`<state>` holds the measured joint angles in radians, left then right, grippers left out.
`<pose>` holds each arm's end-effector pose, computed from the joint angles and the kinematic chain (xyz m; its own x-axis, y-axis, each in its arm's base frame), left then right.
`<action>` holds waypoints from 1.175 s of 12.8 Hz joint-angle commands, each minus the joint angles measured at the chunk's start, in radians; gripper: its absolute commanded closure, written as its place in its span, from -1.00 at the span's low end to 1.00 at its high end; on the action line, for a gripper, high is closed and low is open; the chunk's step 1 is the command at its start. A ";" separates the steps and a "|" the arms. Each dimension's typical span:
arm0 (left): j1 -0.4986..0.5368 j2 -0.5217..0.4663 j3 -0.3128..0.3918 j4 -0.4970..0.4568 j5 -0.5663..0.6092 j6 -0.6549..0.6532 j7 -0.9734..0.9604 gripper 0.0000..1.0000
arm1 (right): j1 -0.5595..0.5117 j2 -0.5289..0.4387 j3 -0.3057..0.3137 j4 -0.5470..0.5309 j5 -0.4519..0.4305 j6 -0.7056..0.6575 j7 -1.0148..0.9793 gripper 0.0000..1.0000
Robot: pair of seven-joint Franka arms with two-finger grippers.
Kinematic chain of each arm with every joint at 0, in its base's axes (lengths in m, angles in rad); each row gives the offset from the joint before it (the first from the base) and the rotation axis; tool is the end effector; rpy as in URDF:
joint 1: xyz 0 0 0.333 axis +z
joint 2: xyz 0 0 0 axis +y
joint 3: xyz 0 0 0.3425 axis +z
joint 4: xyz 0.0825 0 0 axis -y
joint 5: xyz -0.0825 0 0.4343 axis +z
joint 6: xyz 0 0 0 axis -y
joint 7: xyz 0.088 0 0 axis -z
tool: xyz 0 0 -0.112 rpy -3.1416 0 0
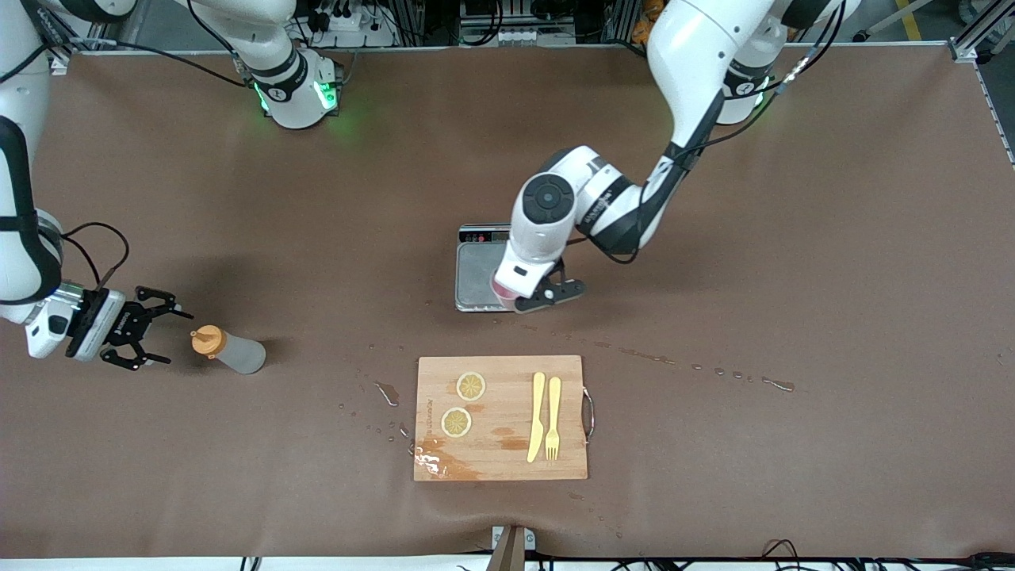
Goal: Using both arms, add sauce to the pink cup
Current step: 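Carry the cup onto the scale with the left gripper while the right grasps the bottle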
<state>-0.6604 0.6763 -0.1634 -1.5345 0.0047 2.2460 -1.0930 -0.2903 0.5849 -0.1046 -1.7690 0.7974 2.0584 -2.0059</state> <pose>0.5363 -0.5509 0.2519 0.9528 0.2960 -0.0678 0.3010 -0.9501 0.0822 0.6521 -0.2221 0.2042 0.3867 0.7175 0.5793 0.9141 -0.3814 -0.1378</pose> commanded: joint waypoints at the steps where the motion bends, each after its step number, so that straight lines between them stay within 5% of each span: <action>1: -0.036 0.020 0.012 0.037 -0.028 -0.003 -0.028 1.00 | -0.006 0.026 0.010 0.028 0.048 -0.007 -0.056 -1.00; 5: -0.074 0.054 0.012 0.045 -0.052 0.007 -0.083 1.00 | -0.004 0.053 0.011 0.049 0.051 -0.007 -0.109 -1.00; 6: -0.079 0.058 0.013 0.045 -0.052 0.007 -0.088 0.87 | -0.004 0.061 0.011 0.049 0.065 -0.006 -0.125 -1.00; 8: -0.079 0.049 0.015 0.045 -0.039 0.007 -0.070 -0.99 | 0.006 0.078 0.014 0.049 0.107 -0.006 -0.171 -1.00; 11: -0.033 -0.027 0.021 0.039 -0.045 -0.023 -0.084 -1.00 | 0.042 0.081 0.014 0.048 0.144 -0.004 -0.198 -1.00; 15: 0.065 -0.229 0.022 0.042 -0.043 -0.228 -0.073 -1.00 | 0.059 0.092 0.014 0.048 0.166 -0.003 -0.200 -1.00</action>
<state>-0.6379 0.5762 -0.1427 -1.4593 -0.0297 2.1131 -1.1681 -0.2352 0.6575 -0.0861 -1.7390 0.9355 2.0591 -2.1862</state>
